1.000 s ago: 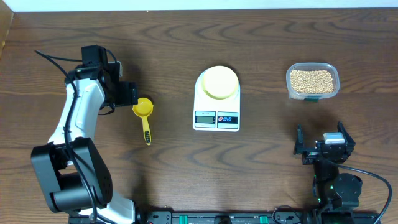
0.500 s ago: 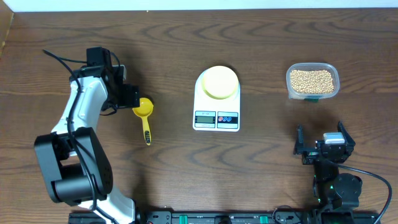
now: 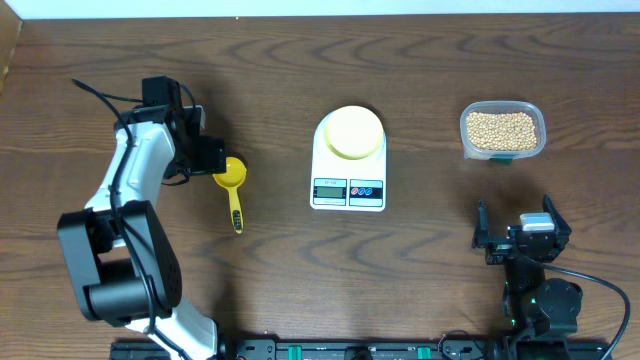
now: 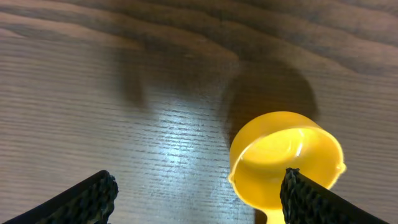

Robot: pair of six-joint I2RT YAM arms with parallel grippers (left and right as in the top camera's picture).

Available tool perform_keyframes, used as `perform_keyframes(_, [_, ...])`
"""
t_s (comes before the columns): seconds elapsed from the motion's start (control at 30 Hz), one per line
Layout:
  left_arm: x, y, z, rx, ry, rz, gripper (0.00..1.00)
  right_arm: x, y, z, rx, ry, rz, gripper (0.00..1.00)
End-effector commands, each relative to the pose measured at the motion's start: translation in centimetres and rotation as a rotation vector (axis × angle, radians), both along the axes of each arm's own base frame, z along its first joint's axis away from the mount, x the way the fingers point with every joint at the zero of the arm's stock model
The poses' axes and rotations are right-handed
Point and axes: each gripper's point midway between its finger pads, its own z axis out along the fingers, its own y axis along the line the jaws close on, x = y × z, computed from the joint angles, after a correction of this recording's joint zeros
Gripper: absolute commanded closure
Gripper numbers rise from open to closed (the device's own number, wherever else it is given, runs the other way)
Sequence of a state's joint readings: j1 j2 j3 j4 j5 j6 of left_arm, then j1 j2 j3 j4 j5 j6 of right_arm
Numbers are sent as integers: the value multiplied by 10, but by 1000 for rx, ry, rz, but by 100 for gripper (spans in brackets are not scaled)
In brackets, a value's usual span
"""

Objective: Scoop item into bowl and weigh 50g on scale
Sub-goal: 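Lower the left gripper onto the yellow scoop's cup rim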

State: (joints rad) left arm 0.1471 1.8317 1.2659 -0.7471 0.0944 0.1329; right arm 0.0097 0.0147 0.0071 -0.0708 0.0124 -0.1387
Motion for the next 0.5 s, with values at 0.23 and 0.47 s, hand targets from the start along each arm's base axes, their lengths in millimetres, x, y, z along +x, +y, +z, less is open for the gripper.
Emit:
perform_keyframes(0.23, [0,-10,-19,14,40,-48,14,0,-2,0,11,-2,-8,1])
perform_keyframes(0.47, [3,-9,-20,15,31,-47,14,0,-2,0,11,-2,-8,1])
